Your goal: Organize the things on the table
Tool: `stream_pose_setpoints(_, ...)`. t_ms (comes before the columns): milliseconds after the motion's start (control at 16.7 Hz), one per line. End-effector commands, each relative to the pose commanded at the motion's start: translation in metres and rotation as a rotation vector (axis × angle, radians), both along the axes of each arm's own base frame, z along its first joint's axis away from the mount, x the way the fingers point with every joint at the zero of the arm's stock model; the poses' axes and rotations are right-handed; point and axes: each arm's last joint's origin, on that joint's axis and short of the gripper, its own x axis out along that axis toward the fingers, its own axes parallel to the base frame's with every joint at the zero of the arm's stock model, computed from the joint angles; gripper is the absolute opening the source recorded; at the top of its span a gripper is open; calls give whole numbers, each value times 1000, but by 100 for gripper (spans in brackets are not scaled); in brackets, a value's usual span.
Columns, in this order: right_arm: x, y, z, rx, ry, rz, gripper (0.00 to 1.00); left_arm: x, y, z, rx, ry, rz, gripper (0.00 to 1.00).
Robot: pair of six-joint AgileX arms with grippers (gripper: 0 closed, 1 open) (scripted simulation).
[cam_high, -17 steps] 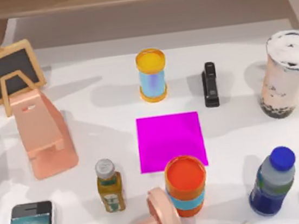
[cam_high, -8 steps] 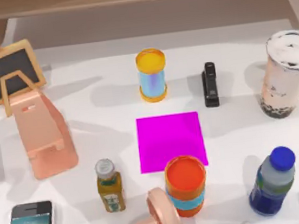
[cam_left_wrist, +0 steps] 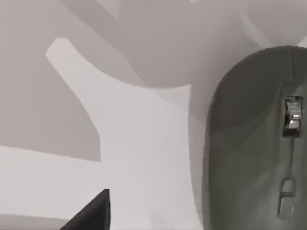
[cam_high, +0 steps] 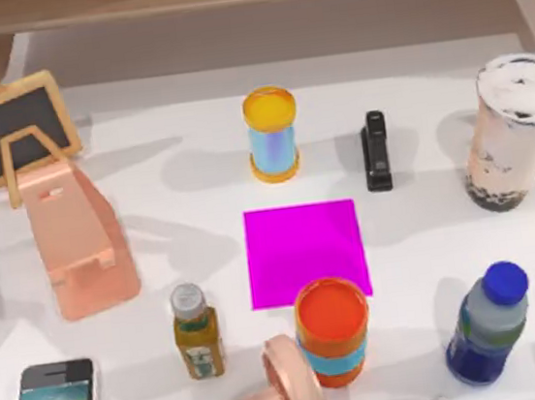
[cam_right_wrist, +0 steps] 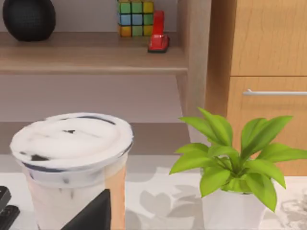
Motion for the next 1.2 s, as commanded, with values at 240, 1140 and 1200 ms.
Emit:
stream_pose_setpoints(240, 0, 0, 0, 0, 0, 0, 100, -3, 0, -21, -3, 9, 1, 100)
stream_pose_setpoints(1140, 0, 0, 0, 0, 0, 0, 100, -3, 0, -21, -3, 9, 1, 10)
stream_pose_setpoints(1200, 0, 0, 0, 0, 0, 0, 100, -3, 0, -21, -3, 9, 1, 2)
